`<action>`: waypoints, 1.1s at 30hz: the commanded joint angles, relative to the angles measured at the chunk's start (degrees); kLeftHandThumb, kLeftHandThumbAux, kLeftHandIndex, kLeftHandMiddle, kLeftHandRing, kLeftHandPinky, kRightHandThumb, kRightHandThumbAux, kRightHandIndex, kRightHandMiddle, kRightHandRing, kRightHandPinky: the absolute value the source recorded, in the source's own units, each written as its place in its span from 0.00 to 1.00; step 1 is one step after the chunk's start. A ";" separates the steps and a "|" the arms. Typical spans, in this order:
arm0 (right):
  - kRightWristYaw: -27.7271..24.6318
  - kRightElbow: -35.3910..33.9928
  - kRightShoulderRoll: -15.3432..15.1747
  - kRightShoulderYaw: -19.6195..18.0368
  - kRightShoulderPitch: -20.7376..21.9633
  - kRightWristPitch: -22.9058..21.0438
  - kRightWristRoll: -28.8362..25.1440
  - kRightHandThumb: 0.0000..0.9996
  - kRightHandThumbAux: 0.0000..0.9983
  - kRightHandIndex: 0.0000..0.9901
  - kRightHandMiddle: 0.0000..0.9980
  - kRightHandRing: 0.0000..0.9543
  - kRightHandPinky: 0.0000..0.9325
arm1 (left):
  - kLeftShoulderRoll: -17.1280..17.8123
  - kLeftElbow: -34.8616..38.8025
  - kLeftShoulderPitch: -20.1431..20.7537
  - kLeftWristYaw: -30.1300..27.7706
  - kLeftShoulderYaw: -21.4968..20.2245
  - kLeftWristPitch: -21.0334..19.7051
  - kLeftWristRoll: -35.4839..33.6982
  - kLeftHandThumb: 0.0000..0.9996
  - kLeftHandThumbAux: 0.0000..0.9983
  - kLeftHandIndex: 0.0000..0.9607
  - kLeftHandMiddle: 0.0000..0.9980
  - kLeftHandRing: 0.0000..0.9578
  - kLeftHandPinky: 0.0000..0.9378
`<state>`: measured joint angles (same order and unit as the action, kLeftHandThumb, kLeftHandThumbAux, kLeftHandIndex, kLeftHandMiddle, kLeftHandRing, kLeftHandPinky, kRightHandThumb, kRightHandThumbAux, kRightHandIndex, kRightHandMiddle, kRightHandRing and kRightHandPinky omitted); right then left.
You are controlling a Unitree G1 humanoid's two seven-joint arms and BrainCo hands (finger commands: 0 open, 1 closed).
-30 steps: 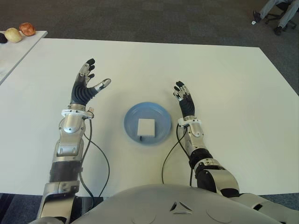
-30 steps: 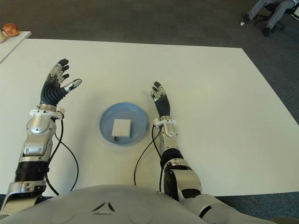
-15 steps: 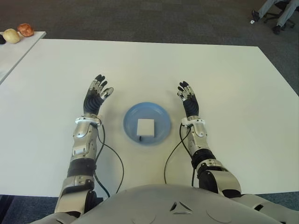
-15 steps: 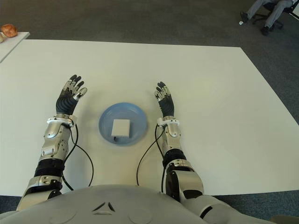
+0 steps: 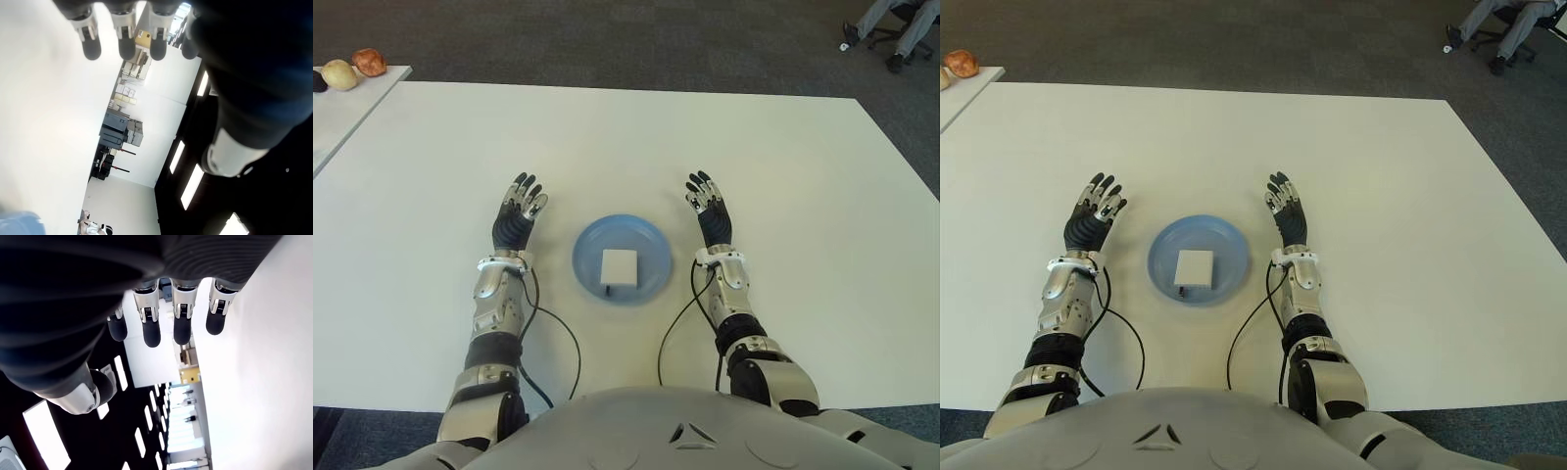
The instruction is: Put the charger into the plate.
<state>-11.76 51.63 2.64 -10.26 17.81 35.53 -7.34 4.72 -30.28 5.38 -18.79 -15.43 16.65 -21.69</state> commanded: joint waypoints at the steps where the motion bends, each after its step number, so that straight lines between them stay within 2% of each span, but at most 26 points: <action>1: -0.11 1.18 0.40 -0.44 -3.76 -2.76 -1.24 0.00 0.63 0.10 0.14 0.11 0.11 | 0.14 -1.44 -0.48 -0.82 0.03 0.97 1.04 0.00 0.76 0.01 0.00 0.00 0.02; 20: -0.61 -1.50 0.37 0.30 -5.24 -4.00 -1.04 0.00 0.62 0.11 0.14 0.11 0.11 | -1.56 -5.93 -2.81 -0.77 1.51 7.02 4.26 0.00 0.72 0.00 0.00 0.00 0.00; 33: 0.11 -0.49 0.11 0.61 -4.30 -4.30 -0.42 0.00 0.62 0.11 0.14 0.11 0.12 | -1.85 -7.53 -3.33 -1.93 1.42 9.80 4.01 0.00 0.73 0.01 0.00 0.00 0.02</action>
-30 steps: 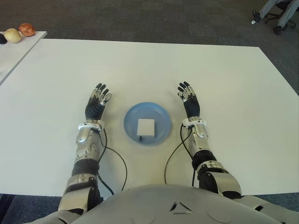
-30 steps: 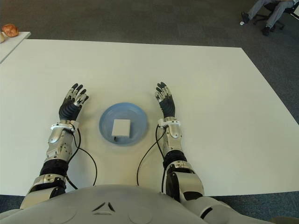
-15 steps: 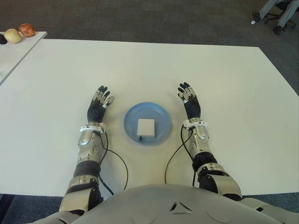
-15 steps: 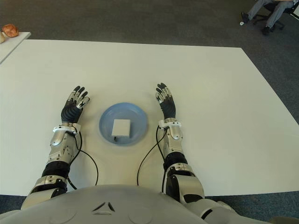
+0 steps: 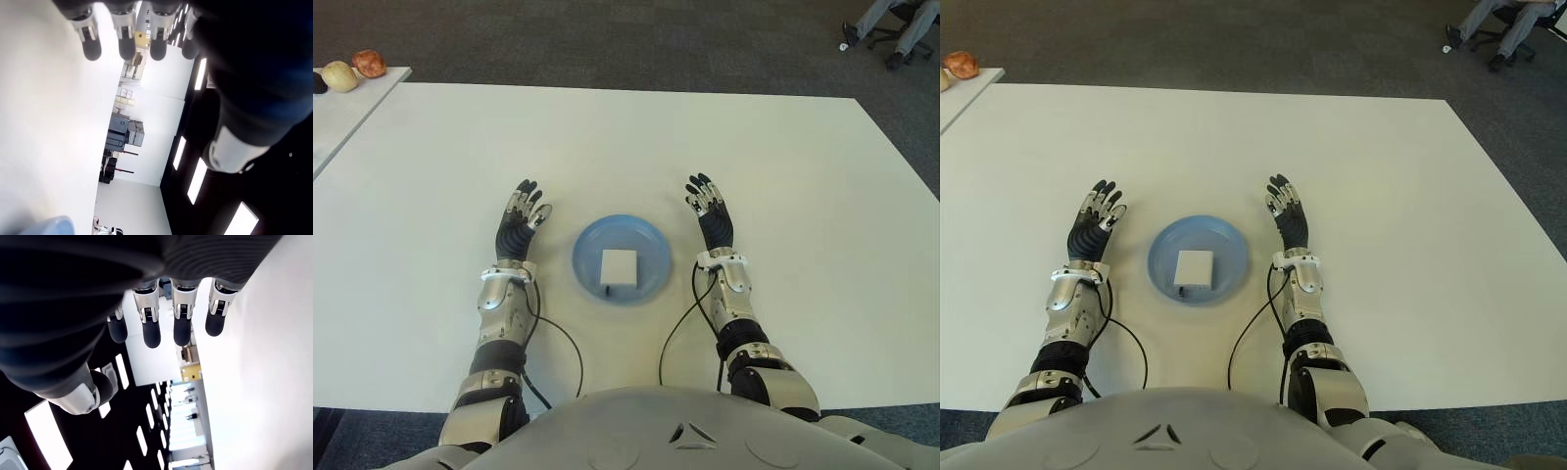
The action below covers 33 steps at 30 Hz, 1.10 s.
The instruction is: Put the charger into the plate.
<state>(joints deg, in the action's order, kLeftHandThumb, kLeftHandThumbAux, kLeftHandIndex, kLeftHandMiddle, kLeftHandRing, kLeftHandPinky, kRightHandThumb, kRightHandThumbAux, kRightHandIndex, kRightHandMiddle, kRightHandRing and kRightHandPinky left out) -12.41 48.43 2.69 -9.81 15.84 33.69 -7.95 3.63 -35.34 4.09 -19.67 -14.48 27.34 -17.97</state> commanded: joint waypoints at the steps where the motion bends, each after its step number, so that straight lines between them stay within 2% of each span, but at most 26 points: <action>1: 0.86 2.81 0.04 0.19 -2.27 -2.44 0.26 0.00 0.61 0.11 0.14 0.11 0.12 | -0.76 -2.55 -2.04 -1.09 0.46 -0.78 0.30 0.00 0.73 0.01 0.00 0.00 0.02; 17: 3.40 4.68 -0.86 1.55 -0.76 -2.73 2.17 0.00 0.60 0.10 0.14 0.11 0.11 | -0.93 -2.71 -3.17 3.02 1.41 2.46 4.98 0.00 0.73 0.01 0.00 0.00 0.03; 33: 4.17 6.63 -1.75 2.40 0.60 -2.63 2.90 0.00 0.57 0.08 0.12 0.10 0.11 | -0.72 -2.73 -3.52 2.74 2.62 3.27 5.71 0.00 0.75 0.01 0.00 0.00 0.02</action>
